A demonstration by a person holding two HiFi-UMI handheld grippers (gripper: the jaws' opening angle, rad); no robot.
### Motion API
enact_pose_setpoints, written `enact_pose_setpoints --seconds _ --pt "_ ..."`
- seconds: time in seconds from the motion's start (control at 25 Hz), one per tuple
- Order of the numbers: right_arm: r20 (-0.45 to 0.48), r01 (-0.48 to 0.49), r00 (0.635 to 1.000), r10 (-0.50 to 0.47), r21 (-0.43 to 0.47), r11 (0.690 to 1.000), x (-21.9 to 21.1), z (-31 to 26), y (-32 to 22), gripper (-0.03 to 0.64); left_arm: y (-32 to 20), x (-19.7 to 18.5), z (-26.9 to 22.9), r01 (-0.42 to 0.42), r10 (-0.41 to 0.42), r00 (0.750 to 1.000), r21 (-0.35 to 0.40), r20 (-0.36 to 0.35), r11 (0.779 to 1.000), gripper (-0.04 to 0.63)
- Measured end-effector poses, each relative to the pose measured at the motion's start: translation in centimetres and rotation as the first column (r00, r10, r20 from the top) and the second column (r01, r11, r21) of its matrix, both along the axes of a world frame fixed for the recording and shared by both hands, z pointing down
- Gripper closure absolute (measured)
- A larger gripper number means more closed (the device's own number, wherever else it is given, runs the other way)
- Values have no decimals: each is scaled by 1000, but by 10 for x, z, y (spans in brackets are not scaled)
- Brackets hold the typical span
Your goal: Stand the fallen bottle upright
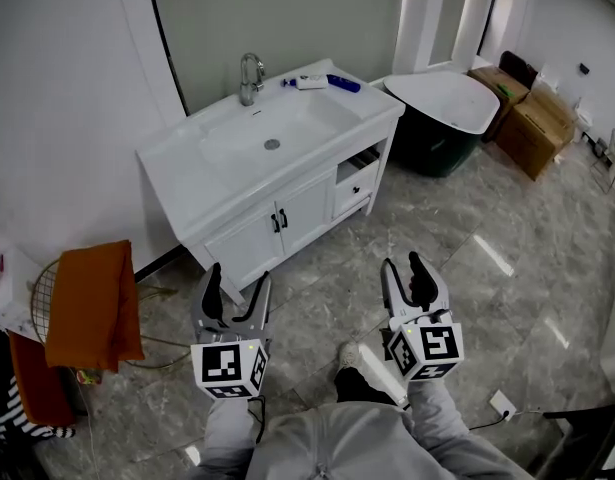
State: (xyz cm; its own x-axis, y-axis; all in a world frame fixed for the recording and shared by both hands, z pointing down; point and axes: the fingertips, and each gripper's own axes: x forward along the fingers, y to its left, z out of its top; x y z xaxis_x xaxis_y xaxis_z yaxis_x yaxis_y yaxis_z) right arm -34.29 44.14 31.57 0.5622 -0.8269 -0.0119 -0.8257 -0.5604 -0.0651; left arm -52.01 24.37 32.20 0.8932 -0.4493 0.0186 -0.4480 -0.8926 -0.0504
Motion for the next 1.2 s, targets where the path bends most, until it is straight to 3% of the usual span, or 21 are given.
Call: enact_pose_setpoints --seconds 0.56,1.2 --pt "10 78 997 -78 -8 997 185 5 -72 442 -60 181 -3 53 -54 998 16 24 998 222" --pt "37 29 999 -29 -16 999 313 25 -121 442 -123 324 11 2 -2 999 14 39 1000 222"
